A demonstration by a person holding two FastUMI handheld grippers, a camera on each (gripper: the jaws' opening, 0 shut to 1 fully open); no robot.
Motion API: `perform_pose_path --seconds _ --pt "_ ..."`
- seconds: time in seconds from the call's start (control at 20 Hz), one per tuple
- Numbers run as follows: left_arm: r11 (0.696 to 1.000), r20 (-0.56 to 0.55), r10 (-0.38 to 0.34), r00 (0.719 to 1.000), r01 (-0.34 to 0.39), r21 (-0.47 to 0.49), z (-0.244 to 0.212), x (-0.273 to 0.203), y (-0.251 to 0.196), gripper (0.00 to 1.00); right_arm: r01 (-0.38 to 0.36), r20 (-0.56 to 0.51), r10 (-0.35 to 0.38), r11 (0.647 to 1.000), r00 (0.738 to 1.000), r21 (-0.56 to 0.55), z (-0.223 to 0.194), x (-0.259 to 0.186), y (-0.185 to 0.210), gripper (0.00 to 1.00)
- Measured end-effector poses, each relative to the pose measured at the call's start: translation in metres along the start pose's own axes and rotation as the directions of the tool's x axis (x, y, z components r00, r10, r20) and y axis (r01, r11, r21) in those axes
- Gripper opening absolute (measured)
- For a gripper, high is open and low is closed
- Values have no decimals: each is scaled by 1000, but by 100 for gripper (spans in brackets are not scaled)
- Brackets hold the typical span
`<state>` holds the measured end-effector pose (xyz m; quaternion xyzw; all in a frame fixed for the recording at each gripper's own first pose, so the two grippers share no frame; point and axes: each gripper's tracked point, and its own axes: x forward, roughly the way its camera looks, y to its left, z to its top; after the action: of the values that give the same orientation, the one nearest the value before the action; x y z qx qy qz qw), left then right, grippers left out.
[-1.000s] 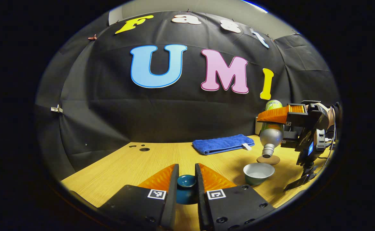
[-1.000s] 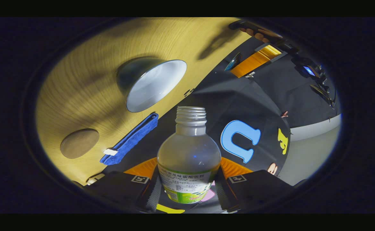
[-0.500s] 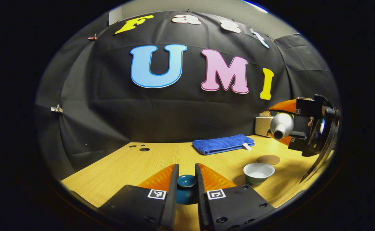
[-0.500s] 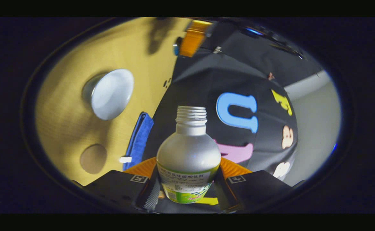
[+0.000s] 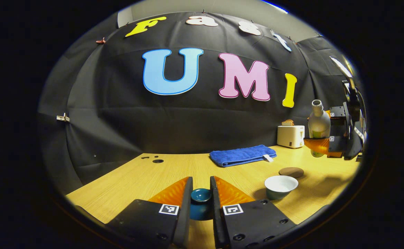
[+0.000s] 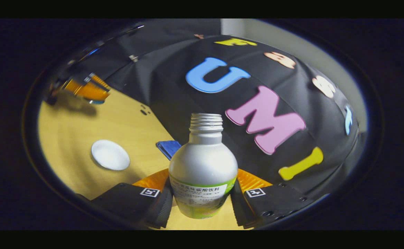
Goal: Open the teacup lid with one hand, grasp the water bottle and pour water into the teacup with the other hand; after pouring, place the water bottle on the coaster and then close the teacup lid.
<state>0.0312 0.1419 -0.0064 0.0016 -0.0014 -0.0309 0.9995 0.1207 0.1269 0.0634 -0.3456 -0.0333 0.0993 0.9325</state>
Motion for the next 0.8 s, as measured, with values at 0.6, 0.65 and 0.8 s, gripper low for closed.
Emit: perform_pose_path --seconds 0.6,0.65,0.8 --pt "1000 0 15 1000 -15 -1 -1 0 2 32 -27 47 -9 717 999 696 -25 26 -35 75" --pt "1000 0 14 1000 -14 -1 -1 0 2 32 -27 42 -3 726 999 687 -28 29 -32 75" --pt "1000 0 15 1000 -15 -1 -1 0 2 32 -26 -19 52 743 998 669 -53 51 -11 76"
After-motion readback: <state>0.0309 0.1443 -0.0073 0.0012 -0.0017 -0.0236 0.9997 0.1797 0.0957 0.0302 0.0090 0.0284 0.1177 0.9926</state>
